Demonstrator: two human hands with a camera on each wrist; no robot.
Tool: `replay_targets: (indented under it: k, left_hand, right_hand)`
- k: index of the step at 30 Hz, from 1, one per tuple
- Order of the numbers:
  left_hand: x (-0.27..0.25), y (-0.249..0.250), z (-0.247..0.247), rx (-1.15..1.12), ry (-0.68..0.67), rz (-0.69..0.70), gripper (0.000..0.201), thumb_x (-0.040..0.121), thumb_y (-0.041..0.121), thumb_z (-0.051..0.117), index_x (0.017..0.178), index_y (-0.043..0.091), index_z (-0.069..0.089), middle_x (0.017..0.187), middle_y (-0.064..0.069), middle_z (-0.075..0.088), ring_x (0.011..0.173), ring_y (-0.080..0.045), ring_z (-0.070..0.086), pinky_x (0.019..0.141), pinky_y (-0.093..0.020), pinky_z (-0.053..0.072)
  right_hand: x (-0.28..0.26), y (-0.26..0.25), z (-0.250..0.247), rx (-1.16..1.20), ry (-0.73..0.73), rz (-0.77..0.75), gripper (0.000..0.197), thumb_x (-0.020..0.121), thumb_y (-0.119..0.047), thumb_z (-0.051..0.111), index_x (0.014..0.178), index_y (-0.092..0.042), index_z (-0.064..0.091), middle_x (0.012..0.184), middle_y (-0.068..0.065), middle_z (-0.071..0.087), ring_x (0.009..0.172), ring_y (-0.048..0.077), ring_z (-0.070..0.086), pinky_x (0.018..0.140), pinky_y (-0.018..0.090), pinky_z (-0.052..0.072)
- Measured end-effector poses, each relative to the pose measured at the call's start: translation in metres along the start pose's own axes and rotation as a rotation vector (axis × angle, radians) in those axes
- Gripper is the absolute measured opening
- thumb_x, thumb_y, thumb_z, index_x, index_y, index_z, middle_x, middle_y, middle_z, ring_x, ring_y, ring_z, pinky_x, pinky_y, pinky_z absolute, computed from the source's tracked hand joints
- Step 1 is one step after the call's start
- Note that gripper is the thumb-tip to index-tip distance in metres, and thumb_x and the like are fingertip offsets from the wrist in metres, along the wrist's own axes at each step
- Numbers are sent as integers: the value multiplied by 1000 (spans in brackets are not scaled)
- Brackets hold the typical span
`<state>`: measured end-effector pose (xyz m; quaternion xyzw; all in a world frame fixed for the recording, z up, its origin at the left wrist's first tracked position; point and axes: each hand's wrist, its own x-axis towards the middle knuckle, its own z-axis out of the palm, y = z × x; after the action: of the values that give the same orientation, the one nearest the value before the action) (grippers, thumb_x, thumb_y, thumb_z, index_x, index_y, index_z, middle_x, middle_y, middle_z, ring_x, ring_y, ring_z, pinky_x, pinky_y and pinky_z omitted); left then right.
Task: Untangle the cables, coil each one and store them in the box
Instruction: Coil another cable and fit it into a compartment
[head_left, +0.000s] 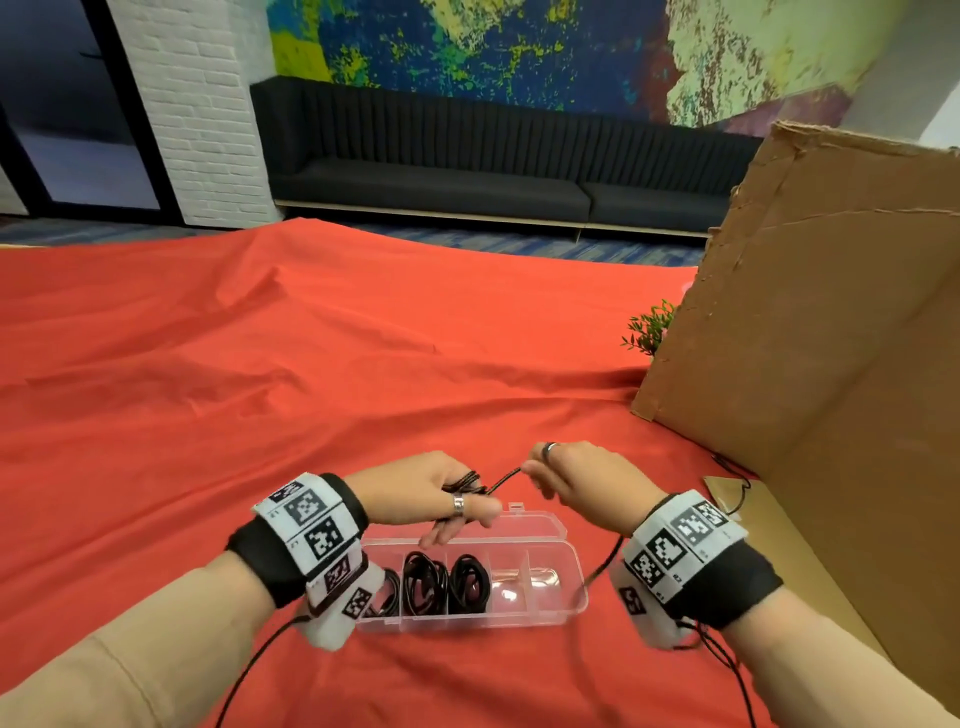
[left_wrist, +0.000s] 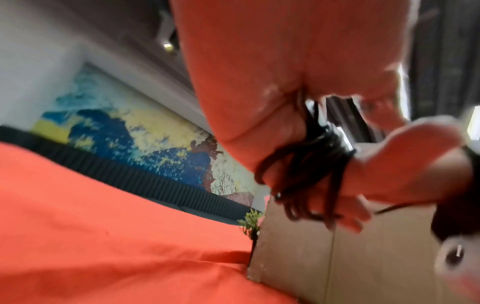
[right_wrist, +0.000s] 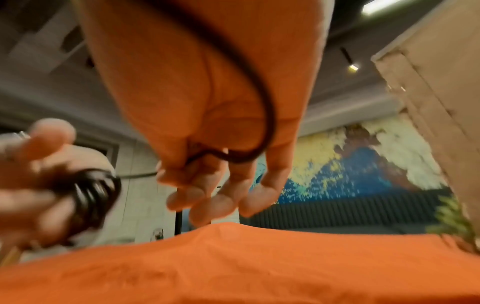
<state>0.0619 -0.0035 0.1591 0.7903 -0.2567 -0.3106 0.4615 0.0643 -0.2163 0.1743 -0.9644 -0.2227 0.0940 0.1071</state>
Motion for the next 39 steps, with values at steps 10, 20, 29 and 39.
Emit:
replay_targets:
  k: [10, 20, 29, 39]
  left_hand:
    - [19, 10, 5, -771, 365, 325, 25, 92, 0, 41, 115, 4, 51, 106, -5, 70, 96, -17, 69, 86, -19, 51]
    - [-4, -7, -4, -37, 92, 13, 75, 80, 73, 26, 82, 13, 71, 58, 4, 64, 71, -8, 63, 82, -29, 41]
    - [4, 20, 5, -762, 81, 266, 24, 88, 9, 43, 101, 3, 63, 70, -4, 71, 61, -15, 67, 72, -22, 52]
    - [10, -8, 2, -182, 480, 21, 54, 99, 40, 25, 102, 4, 65, 88, 5, 69, 95, 3, 59, 84, -15, 37]
  right_hand:
    - [-11, -43, 44, -87, -172, -193, 35, 101, -31, 34, 103, -3, 53, 106, 18, 62, 95, 34, 59, 78, 38, 45]
    - [-4, -14, -1, 207, 33, -25, 29, 100, -28, 36, 73, -21, 44, 69, -4, 55, 70, 22, 57, 73, 38, 48]
    - [8, -21, 57, 54, -202, 54, 31, 101, -34, 29, 112, -11, 46, 103, 14, 64, 91, 32, 62, 80, 42, 50]
    - [-12, -42, 14, 193, 101, -149, 31, 100, -38, 32, 90, -14, 50, 60, -5, 45, 56, 20, 45, 59, 35, 41]
